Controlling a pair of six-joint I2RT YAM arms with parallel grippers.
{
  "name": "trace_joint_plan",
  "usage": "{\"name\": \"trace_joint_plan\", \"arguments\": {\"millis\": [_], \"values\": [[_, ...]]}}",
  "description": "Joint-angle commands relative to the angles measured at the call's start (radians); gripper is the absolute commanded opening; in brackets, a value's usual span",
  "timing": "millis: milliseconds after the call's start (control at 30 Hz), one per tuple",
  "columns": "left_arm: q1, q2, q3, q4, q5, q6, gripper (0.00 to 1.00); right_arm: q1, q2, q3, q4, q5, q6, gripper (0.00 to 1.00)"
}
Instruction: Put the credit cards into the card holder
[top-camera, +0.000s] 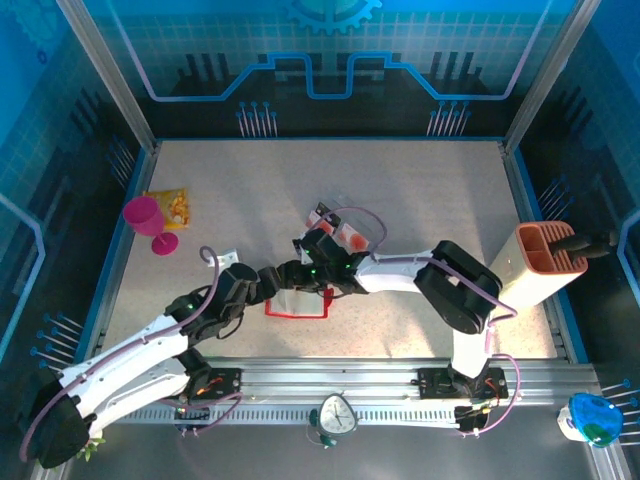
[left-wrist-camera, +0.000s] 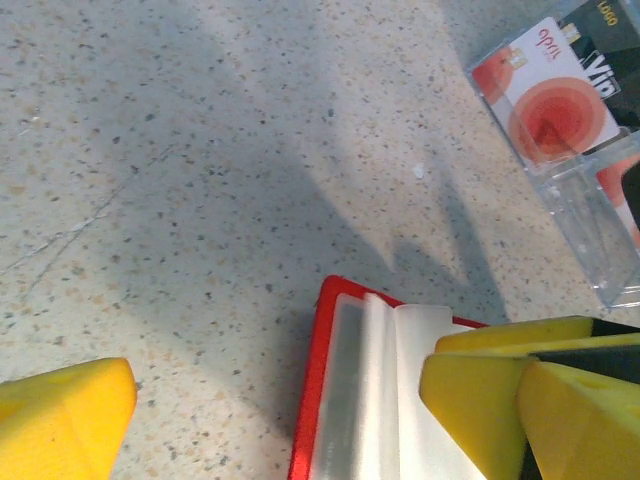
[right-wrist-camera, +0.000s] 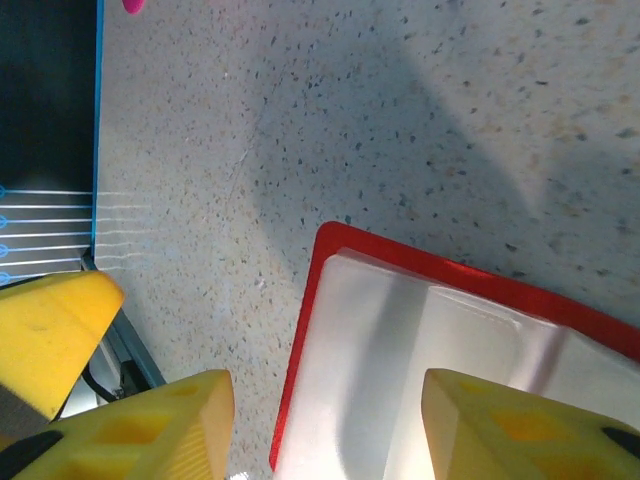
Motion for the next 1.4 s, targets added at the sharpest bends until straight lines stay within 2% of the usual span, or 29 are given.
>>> {"name": "trace_joint_plan", "arguments": {"millis": [0,267,667,933,1100,1233,1367], "values": [[0.004,-0.023,0.003,-0.028,-0.001,-0.011,0.99,0.031,0.066,0.048,0.027,-0.020,0.031,0.54],[0.010,-0.045,0.000,-0.042,0.001,-0.010,0.99,0.045,0.120,0.065,0.061,-0.037,0.062,0.54],[0.012,-0.041,-0.006,-0.031,0.016,-0.010,0.99,-0.017,-0.106,-0.011,0.027,-0.038,0.011,0.54],[0.014,0.019,0.008,0.002,0.050,0.002,0.99,-0.091,-0.310,-0.141,-0.129,0.058,-0.097,0.53],[0.014,0.084,0.020,0.003,0.055,0.010,0.99,-0.113,-0.402,-0.203,-0.286,0.183,-0.203,0.52],[0.014,0.135,0.019,0.011,0.063,0.011,0.99,-0.117,-0.402,-0.229,-0.351,0.242,-0.256,0.51],[0.015,0.178,0.020,0.029,0.070,0.014,0.99,-0.119,-0.347,-0.236,-0.343,0.248,-0.274,0.50]]}}
